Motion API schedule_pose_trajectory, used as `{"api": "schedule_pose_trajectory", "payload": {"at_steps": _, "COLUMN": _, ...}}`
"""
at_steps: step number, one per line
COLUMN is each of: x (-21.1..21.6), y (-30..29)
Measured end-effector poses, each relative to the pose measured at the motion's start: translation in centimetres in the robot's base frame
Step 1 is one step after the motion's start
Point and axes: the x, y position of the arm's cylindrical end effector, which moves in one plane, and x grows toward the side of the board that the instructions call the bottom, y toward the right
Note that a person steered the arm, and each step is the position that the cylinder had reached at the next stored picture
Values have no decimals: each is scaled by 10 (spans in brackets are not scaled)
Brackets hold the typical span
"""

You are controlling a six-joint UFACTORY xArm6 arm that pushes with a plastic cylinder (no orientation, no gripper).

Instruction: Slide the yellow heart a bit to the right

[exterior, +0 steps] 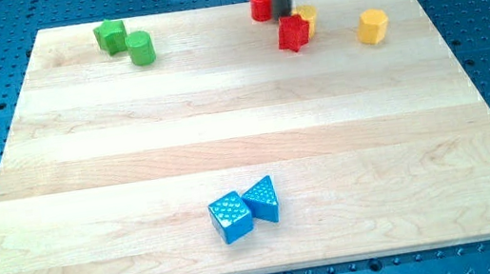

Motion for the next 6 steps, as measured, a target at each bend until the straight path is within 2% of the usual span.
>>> {"api": "schedule_pose_trajectory", "payload": {"at_steps": 1, "x": 11, "y": -29}}
{"api": "schedule_pose_trajectory", "payload": {"at_steps": 2, "x": 7, "y": 46}}
{"api": "schedule_pose_trajectory", "payload": {"at_steps": 3, "x": -27, "y": 66}}
{"api": "schedule_pose_trajectory", "payload": {"at_steps": 6, "x": -39, "y": 49}}
